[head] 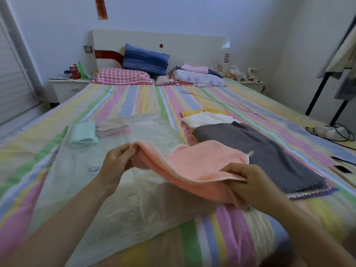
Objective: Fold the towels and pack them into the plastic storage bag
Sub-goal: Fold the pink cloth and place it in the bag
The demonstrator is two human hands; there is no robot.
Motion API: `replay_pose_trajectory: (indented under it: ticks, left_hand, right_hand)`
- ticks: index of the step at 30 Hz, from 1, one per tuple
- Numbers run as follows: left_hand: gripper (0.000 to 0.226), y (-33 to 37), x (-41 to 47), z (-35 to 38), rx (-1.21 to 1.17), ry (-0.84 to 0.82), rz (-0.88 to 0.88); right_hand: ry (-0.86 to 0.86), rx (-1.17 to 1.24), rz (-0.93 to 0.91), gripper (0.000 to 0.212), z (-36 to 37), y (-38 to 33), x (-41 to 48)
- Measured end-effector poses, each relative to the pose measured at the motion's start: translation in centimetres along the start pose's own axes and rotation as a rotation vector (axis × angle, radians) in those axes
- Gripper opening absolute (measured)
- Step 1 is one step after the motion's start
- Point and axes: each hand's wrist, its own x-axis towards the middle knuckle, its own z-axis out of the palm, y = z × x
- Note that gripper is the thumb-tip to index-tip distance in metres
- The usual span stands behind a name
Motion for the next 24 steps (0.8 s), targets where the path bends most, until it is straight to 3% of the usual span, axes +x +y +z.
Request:
replay_pose_trajectory:
  ticks: [4,8,13,18,24]
  left_hand:
    - [0.056,-1.0,-2.6,-1.9,0.249,-0.262,-0.078]
    - [0.027,-2.0,-4.2,-1.6,0.540,-0.455,-0.229]
    - [0.016,-3.4,-3.9,-1.3,0.601,-0.393,-0.363]
    - [0.013,-4.2,-2.7,-0.3,0.502,-0.223,-0.324]
    - [0.006,-6.0,-0.6,0.9,0.912,-0.037,-0.171]
  right_hand:
    - [-0.331,-0.083,0.167,0.016,-0.9,-1.6,-0.4]
    - [-0.456,-0.065,0.389,0.026,-0.8,-0.2,-0.3]
    - [-0.281,-0.137,0.540,0.032,0.0,4.7,-0.3]
    - [0.022,-0.339,0.513,0.025,0.1,7.0,0.5]
    - [0.142,-0.523,0.525,0.012,1.4,8.3,1.6]
